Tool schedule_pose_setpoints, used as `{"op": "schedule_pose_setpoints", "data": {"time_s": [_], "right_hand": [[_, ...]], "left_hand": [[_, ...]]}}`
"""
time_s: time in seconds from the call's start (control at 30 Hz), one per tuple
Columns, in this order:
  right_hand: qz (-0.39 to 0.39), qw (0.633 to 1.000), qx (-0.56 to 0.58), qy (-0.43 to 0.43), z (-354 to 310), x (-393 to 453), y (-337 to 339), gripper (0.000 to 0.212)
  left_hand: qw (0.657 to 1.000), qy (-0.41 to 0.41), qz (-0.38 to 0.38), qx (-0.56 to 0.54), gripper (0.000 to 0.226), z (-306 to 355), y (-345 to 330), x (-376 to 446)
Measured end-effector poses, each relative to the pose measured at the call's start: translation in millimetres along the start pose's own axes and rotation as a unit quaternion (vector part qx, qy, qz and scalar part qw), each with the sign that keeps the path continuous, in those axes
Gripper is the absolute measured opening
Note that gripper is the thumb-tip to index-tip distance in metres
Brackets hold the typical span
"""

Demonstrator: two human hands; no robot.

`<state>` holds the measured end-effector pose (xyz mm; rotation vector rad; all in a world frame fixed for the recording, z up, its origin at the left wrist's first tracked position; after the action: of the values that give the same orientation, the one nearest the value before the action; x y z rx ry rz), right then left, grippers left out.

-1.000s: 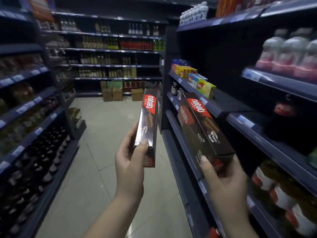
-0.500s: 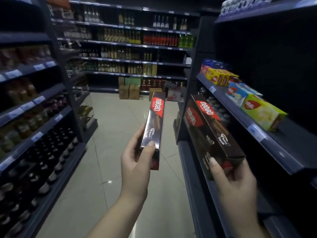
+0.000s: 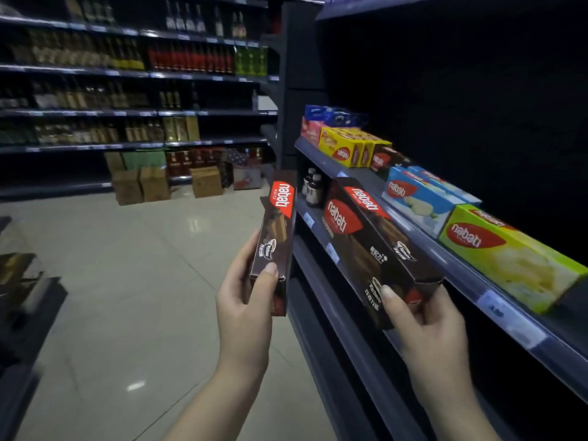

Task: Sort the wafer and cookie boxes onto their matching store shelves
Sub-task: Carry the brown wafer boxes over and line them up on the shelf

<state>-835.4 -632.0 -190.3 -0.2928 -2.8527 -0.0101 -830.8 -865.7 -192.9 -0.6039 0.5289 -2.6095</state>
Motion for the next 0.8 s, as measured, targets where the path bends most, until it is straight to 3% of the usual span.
{"op": "schedule_pose_setpoints", "data": {"time_s": [0.3,0.47,0.8], "right_hand": [[0.012,0.999,0.029,-0.040,63.3,186.5,-72.0,0.041],[0.044,0.997,0.025,-0.052,92.0,275.7,-92.6,0.028],[0.285,0.958,-0.003,-0.019,146.9,393.8,-92.3,0.026]], "left_hand": [[0.999,0.032,0.004,-0.015,0.046,-94.6,-35.1,166.4],[0.998,0.060,-0.008,-0.016,0.047,-147.6,-50.4,261.0],[0.970,0.116,-0.214,-0.012,0.053,-259.8,-127.7,432.3]]}}
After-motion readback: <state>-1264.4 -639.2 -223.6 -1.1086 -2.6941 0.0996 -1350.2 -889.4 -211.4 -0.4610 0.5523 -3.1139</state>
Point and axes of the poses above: each hand's wrist, its own x-axis towards the middle knuckle, its own y-axis out of the back of the hand, z = x × y, the point moved 9 cm from there along x, towards the middle knuckle, and after that the axes turned 6 degrees about -x, right-handed, at the moved point
